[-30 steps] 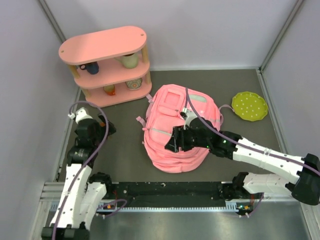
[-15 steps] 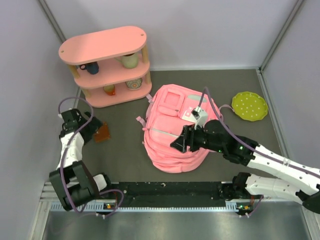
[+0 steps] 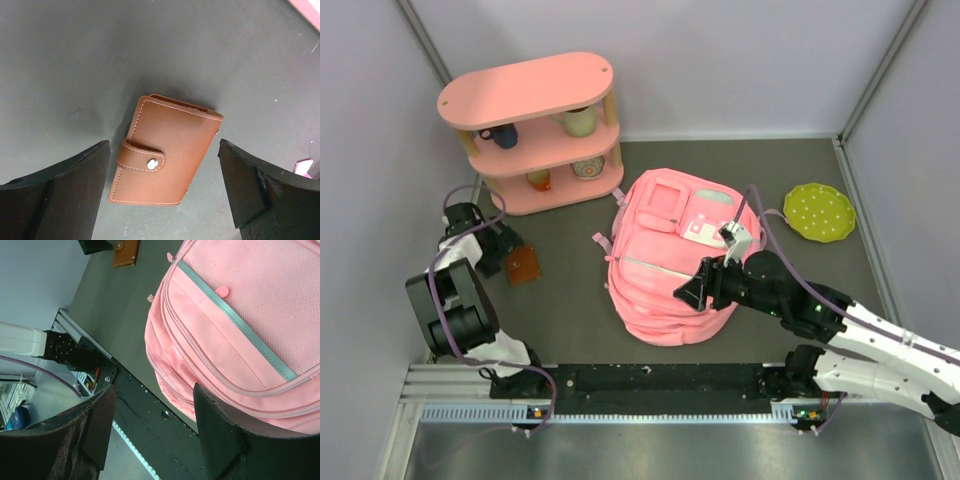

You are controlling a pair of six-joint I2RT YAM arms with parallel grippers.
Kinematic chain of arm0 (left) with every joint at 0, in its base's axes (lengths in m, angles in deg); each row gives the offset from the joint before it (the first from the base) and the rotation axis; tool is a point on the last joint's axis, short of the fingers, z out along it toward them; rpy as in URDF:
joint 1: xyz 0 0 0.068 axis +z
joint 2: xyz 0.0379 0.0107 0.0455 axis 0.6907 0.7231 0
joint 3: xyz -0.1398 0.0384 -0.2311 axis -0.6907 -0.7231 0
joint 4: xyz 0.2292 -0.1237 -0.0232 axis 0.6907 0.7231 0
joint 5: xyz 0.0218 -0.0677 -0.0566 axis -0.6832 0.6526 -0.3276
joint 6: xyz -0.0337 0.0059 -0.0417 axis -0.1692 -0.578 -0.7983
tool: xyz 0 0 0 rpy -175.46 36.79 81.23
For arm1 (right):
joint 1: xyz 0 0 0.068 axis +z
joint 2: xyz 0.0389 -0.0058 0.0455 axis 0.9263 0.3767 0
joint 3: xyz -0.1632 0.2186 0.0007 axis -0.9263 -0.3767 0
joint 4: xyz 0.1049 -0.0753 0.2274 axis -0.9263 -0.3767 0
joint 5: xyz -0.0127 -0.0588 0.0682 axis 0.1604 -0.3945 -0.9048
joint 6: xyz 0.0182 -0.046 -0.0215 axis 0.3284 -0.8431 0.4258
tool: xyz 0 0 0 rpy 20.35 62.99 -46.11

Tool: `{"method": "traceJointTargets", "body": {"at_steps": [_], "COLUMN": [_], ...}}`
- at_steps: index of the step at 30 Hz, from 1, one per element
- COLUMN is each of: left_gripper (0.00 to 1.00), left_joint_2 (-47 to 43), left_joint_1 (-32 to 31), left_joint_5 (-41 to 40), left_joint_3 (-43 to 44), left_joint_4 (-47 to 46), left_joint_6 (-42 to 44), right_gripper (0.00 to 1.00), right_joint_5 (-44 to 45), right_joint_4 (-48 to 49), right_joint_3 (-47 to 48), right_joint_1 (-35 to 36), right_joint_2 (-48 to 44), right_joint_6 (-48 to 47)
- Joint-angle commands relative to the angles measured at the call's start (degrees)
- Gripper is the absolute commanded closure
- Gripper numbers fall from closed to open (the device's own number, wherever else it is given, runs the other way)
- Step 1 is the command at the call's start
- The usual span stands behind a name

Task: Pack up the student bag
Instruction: Pick up the personal item from the center of the board.

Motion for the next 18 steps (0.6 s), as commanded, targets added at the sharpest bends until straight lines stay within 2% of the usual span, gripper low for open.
{"method": "traceJointTargets", "body": {"at_steps": [1, 7, 11, 15, 17, 18], "left_gripper": [0.09, 0.12, 0.13, 0.27, 0.28, 0.32], "left_joint_2": [2.08, 4.54, 2.44, 1.29, 0.15, -0.38], "left_joint_1": [0.32, 0.05, -1.70, -3.89, -5.82, -6.44], "left_joint_5": [2.85, 5.59, 5.68, 7.00, 6.57, 5.87], "left_joint_3": [0.44, -1.06, -2.81, -4.75, -5.89, -6.76], "left_joint_4": [-2.68, -2.78, -3.04, -3.57, -3.66, -3.74], "left_joint_6": [1.64, 1.90, 2.08, 2.34, 2.51, 2.60], "right_gripper": [0.37, 0.37, 0.37, 0.35, 0.35, 0.35], "right_joint_5": [1.92, 2.36, 2.88, 3.76, 3.41, 2.80], "right_joint_4": [1.09, 1.00, 0.82, 1.70, 2.66, 3.80], "right_joint_3": [-1.04, -2.09, -2.79, -2.53, -1.92, -1.57], "right_joint_1": [0.34, 0.43, 0.34, 0.43, 0.52, 0.43], "right_joint_2": [-2.80, -4.73, -5.53, -4.39, -2.99, -1.15], "right_joint_6": [-1.22, -2.01, -2.10, -2.10, -2.10, -2.01]}}
